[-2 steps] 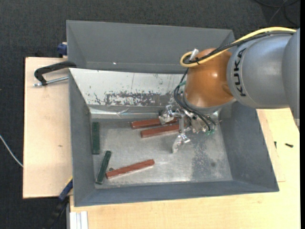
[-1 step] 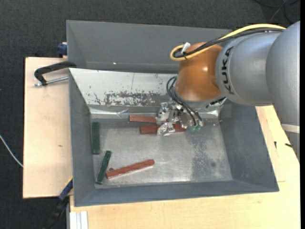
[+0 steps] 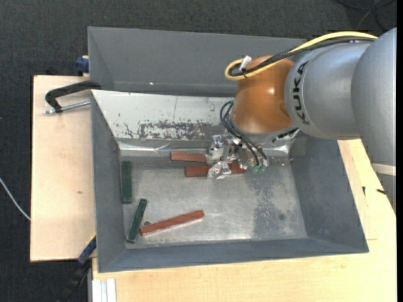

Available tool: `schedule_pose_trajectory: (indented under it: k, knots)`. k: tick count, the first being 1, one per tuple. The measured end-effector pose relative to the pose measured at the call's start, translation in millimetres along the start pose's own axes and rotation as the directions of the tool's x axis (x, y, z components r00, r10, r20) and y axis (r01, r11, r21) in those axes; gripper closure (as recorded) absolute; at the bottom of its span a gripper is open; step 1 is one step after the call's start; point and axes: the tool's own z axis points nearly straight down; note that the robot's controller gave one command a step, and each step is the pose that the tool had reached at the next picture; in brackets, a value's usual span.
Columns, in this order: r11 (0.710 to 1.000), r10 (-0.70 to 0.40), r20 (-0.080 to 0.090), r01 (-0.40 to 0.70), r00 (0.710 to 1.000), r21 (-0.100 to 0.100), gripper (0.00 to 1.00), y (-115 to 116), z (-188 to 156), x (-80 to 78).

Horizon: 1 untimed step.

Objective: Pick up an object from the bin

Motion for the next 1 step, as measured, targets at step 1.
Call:
schedule_pose_trajectory:
  k: [1]
  knots:
    - [0.999,0.032,-0.023,-0.031,0.999,0.004,1.00,13.6,-198.7,-8.0]
